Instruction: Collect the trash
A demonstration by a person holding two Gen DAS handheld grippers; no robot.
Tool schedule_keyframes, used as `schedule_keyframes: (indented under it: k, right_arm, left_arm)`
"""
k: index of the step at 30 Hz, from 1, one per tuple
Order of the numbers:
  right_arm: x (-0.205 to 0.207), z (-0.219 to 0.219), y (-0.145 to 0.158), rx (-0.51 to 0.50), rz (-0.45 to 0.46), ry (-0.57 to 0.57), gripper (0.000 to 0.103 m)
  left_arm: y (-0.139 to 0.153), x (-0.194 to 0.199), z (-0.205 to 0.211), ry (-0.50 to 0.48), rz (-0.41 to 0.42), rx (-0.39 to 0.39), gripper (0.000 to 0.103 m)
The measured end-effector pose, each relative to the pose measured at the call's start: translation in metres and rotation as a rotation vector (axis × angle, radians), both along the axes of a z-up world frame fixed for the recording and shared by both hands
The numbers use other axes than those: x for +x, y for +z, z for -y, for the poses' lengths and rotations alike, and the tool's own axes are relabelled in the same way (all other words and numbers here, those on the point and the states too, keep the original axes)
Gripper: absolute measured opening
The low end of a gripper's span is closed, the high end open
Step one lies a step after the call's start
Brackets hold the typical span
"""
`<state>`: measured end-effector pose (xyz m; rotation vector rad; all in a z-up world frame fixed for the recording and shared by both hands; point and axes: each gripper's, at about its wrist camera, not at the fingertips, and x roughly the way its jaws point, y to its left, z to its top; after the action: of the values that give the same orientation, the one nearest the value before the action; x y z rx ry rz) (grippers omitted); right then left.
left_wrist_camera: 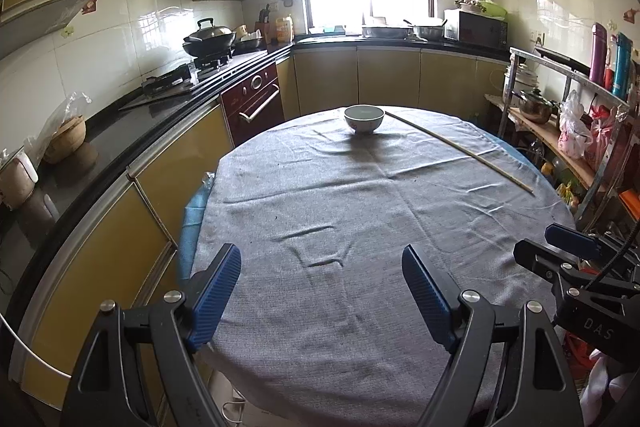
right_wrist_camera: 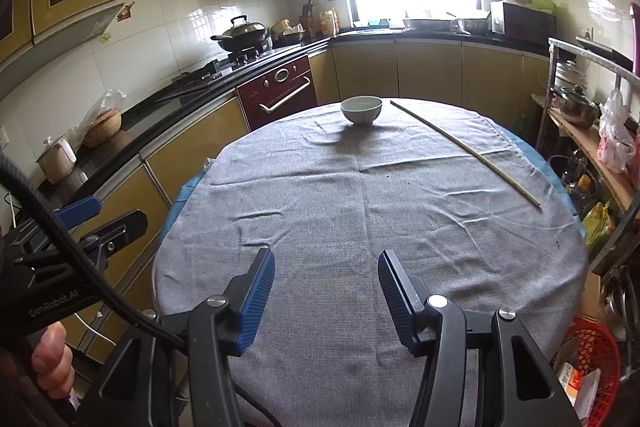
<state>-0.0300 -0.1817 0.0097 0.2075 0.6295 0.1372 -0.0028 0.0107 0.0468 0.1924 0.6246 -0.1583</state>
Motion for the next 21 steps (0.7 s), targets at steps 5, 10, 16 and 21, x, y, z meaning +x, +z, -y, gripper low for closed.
schedule_keyframes:
  k: [5, 10, 16, 21]
  right_arm:
    - [-0.012, 0.002, 0.005, -0.010, 0.017, -0.012, 0.058]
    - [-0.020, 0.010, 0.009, -0.005, 0.030, -0.033, 0.060]
    - [-0.019, 0.017, 0.008, -0.003, 0.033, -0.041, 0.060]
    - [-0.018, 0.020, 0.010, -0.017, 0.042, -0.046, 0.060]
  left_arm:
    - [0.004, -0.006, 0.004, -0.012, 0.013, -0.002, 0.083]
    - [0.005, -0.009, 0.010, -0.024, 0.020, 0.002, 0.083]
    - [0.005, -0.007, 0.016, -0.025, 0.012, 0.003, 0.083]
    - [0.004, -0.004, 0.023, -0.027, 0.009, 0.014, 0.083]
